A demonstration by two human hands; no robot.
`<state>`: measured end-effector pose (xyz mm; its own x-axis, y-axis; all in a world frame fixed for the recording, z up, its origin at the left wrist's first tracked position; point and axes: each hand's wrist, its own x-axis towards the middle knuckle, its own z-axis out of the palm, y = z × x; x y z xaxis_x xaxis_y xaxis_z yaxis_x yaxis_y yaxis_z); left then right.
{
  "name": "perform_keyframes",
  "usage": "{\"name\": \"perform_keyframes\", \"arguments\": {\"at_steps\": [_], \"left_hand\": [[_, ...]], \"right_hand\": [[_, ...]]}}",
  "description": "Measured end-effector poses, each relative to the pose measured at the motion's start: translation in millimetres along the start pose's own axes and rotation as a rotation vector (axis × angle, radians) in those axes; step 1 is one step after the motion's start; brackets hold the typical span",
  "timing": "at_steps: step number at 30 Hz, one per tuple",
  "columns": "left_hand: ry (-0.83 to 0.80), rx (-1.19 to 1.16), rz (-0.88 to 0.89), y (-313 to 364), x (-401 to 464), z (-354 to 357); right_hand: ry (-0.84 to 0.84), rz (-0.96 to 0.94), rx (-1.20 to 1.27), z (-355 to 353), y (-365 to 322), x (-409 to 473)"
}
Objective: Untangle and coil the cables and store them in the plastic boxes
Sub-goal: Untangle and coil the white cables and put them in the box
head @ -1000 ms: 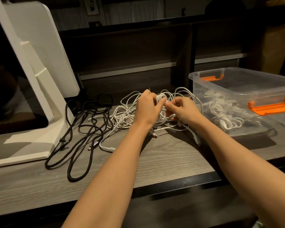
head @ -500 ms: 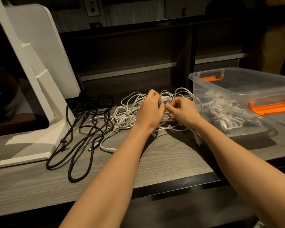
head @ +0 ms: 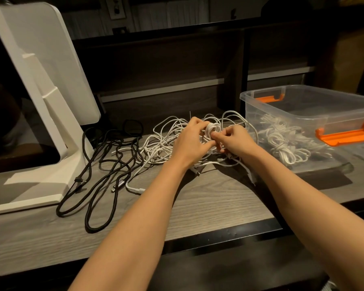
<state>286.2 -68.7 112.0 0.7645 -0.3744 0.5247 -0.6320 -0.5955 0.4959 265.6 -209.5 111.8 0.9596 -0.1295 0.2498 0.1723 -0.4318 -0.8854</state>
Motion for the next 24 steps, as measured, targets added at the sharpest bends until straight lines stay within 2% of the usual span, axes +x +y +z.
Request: {"name": "perform_keyframes", "arguments": {"at_steps": [2,6,15,22,24], "left_hand": [[0.041,0.076,0.032,2,-1,4],[0.018,0.131,0.080,1,-1,8],[-0.018,0.019,0.145,7,-1,3],[-0.090,-0.021,0.098,3,0,-2],[-0.046,0.004,0.084,4,-1,0]], "right_hand": [[-0.038,0.037,0.075,-2,-1,-1],[-0.067,0.086,0.088,-4,0,-2],[-0.134,0.139,0.081,-9,-2,-4],[-0.111,0.148,0.057,-7,-2,-3],[-0.108,0.138,0.049,-6,-2,-4]]}}
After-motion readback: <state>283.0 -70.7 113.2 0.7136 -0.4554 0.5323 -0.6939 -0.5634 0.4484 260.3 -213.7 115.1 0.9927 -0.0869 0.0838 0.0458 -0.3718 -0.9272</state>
